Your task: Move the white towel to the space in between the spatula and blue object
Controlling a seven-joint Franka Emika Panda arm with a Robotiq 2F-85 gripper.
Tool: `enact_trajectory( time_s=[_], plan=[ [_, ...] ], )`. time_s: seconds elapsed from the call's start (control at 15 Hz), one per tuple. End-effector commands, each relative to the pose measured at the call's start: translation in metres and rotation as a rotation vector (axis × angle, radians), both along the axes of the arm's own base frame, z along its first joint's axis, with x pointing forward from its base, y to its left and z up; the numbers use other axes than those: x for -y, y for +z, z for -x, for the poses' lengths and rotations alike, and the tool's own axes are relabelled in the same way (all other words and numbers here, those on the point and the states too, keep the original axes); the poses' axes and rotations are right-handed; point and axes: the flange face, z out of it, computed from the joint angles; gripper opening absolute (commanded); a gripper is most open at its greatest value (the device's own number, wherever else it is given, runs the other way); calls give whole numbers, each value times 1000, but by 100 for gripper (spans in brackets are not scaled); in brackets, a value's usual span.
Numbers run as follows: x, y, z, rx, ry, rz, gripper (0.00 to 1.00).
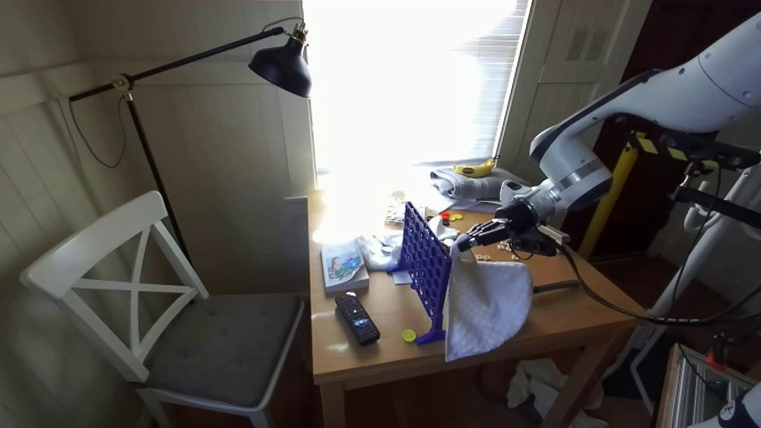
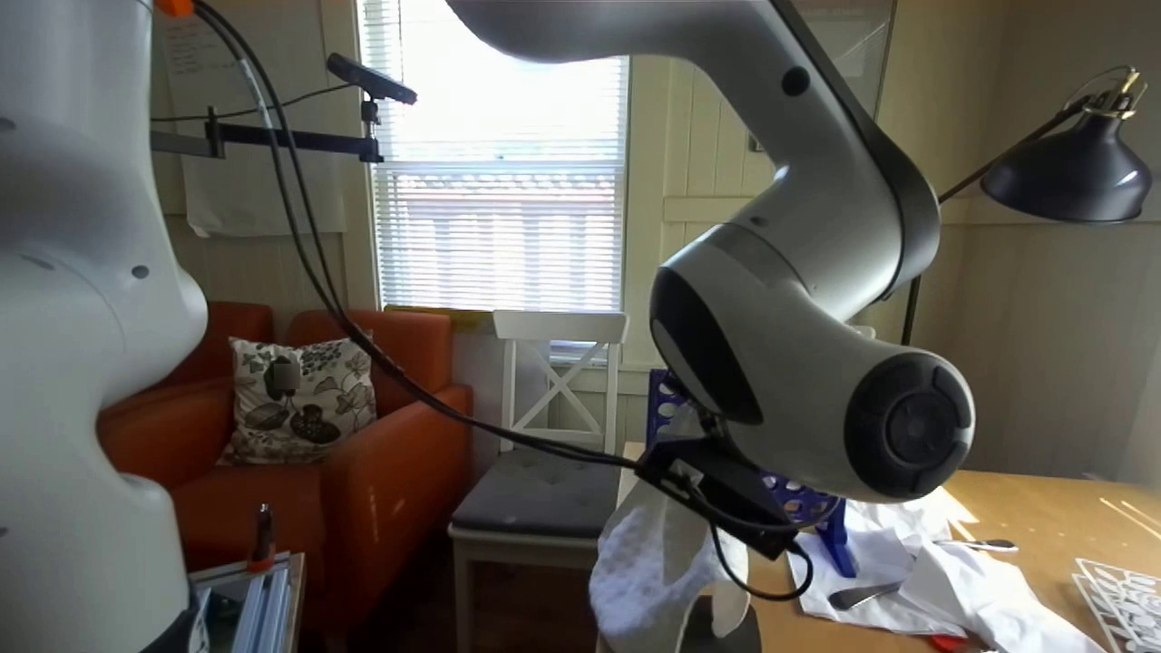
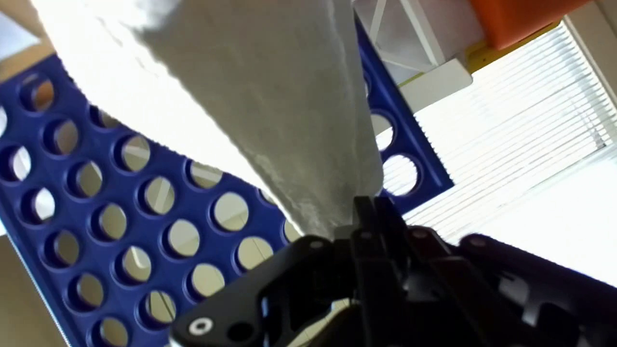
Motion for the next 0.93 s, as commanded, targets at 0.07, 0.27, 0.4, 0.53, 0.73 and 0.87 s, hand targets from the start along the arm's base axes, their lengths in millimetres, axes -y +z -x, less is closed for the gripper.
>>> enact_trajectory(
  time_s=[0.07,0.27,0.4,0.53,0.73,0.87],
  plan=[
    [9,16,-23,151,-110,32,1],
    [25,14,-22,153,-153,107,31],
    [34,15,-19,157,-183,129,38],
    [42,18,-17,167,-204,139,52],
    [50,21,-13,186,-224,145,72],
    [52,23,-12,193,-230,153,87]
  ],
)
